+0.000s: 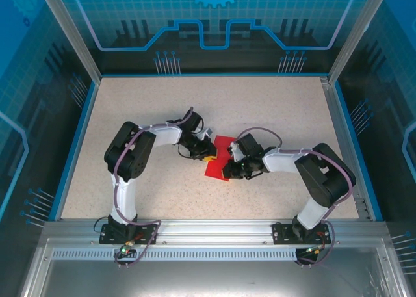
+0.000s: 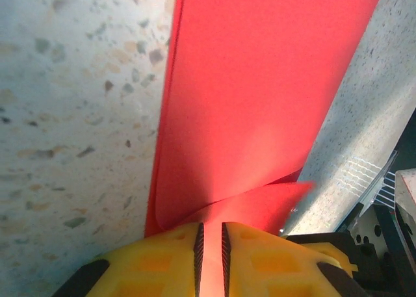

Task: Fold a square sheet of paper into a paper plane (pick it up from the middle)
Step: Fold the triangle a second time at the center of the table, then turn over the paper at the center of the table.

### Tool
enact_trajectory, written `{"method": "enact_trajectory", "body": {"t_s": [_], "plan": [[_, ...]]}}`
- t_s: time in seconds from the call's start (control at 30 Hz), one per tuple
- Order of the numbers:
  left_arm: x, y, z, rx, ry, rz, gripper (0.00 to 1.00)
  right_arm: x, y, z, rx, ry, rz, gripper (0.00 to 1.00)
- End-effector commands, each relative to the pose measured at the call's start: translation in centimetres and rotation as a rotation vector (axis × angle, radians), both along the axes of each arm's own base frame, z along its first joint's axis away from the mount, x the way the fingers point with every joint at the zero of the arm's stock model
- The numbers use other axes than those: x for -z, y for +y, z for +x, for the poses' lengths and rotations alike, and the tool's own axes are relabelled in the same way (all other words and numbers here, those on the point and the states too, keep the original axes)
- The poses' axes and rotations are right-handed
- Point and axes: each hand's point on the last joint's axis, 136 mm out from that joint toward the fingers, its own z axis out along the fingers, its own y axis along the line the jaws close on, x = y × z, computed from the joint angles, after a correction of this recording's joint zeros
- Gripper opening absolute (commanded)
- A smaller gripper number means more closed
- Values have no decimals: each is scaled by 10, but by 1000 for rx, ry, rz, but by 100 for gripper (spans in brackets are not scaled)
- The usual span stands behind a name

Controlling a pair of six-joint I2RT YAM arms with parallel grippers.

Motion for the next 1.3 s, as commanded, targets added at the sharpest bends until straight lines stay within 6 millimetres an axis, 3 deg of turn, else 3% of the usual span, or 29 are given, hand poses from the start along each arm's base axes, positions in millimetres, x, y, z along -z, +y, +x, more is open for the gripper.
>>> {"method": "enact_trajectory", "body": {"t_s": [0.0,0.17,0.4,0.6,0.7,0.83,1.27], "plan": [[27,52,33,-100,-61,202,22,21,-25,-41,-10,154,-120,9],[13,53,42,-97,-105,215,22,6,-15,-35,-6,136,-65,9],[-24,50,37,-117,-153,158,24,-40,0,-12,35,59,63,17],[-50,49,19,-106,-184,132,27,-73,-15,11,101,-17,96,27],[-56,40,8,-81,-191,118,29,-73,-26,20,133,-25,91,34],[-57,26,-8,-28,-196,120,31,-67,-29,28,145,-23,86,37],[-20,7,-48,20,-138,138,31,-32,-29,52,148,9,44,40]]}}
